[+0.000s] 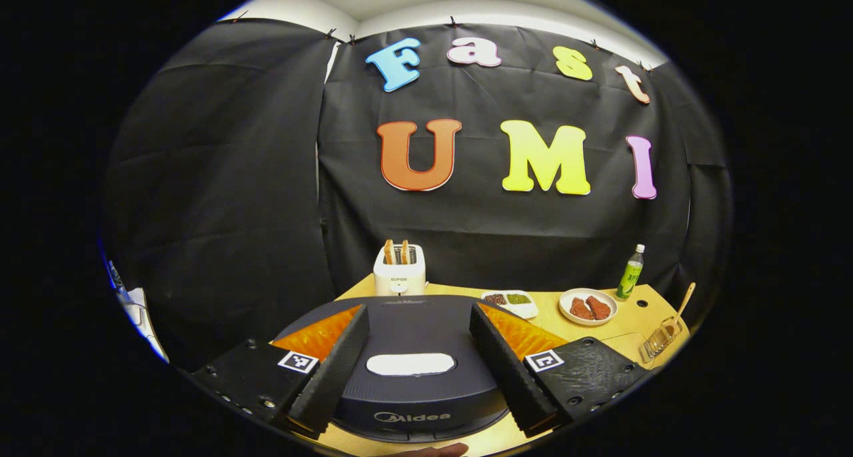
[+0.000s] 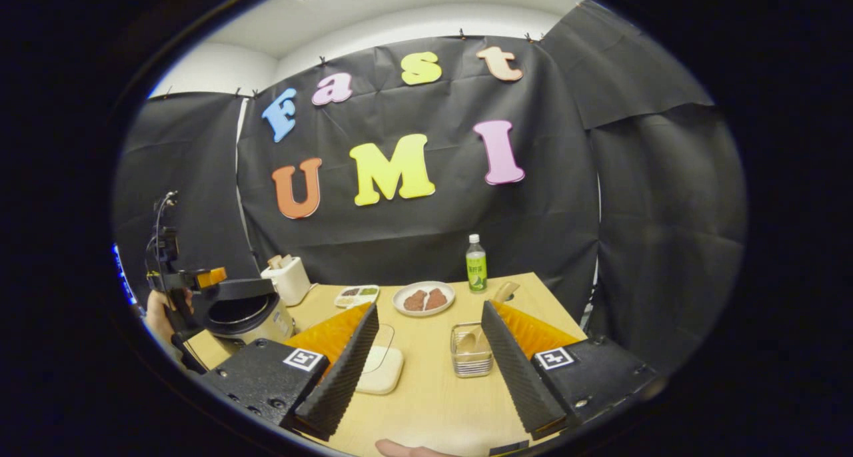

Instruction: Close the left gripper, press the button to open the rice cooker; take a wooden spoon from the chopstick holder with the right hand, scoop a spoonful of rice and pour it into the rice cooker, then put the wooden spoon back into the chopstick holder.

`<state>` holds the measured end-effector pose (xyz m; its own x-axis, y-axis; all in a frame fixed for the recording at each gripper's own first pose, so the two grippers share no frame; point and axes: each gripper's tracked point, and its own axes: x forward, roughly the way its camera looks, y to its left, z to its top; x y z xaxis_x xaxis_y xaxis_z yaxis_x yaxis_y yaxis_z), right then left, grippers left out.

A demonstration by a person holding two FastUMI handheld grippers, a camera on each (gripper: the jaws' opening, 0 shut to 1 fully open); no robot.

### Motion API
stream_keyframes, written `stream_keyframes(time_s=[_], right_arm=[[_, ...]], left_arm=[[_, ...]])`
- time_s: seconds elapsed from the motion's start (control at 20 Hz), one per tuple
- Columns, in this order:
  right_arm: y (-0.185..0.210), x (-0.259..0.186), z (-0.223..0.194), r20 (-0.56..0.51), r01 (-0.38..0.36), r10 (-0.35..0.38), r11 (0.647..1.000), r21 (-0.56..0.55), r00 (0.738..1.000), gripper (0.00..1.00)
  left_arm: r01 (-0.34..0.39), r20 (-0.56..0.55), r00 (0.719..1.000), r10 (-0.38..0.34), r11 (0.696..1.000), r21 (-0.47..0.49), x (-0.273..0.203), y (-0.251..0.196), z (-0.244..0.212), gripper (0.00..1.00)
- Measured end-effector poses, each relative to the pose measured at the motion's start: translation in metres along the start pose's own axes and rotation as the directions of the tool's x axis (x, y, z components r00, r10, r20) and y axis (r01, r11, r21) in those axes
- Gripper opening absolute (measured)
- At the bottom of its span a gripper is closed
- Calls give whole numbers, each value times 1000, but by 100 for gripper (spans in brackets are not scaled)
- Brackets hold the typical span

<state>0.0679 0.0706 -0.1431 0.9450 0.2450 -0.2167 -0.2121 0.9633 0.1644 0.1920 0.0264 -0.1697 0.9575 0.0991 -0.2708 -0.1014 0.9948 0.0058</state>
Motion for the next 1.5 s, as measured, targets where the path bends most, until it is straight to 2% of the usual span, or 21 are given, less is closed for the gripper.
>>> stream_keyframes(time_s=[0.5, 0.9, 1.1, 1.15, 1.3, 1.45, 1.5], right_arm=[[7, 10, -12, -23, 14, -14, 1000, 12, 1000, 100], [19, 21, -13, -24, -6, 6, 1000, 24, 1000, 100], [25, 18, -3, 28, -38, 36, 997, 71, 999, 100], [24, 18, -1, 33, -37, 35, 997, 70, 999, 96], [22, 15, 1, 39, -20, 18, 999, 49, 999, 99], [28, 10, 2, 34, -24, 22, 999, 42, 999, 96], [30, 6, 1, 34, -27, 25, 999, 40, 999, 99]], left_arm=[[27, -44, 999, -26, 999, 24, -12, 1, -48, 99], [-12, 5, 1000, 12, 1000, 15, -37, 2, -53, 99], [-48, 14, 999, 48, 999, 7, -46, -1, -57, 99], [-59, 20, 998, 59, 998, 18, -48, -1, -57, 99], [-59, 29, 998, 59, 998, -1, -50, -3, -57, 98], [-57, 30, 998, 58, 998, -5, -49, -2, -58, 99], [-60, 5, 998, 60, 998, -19, -49, -3, -66, 99]])
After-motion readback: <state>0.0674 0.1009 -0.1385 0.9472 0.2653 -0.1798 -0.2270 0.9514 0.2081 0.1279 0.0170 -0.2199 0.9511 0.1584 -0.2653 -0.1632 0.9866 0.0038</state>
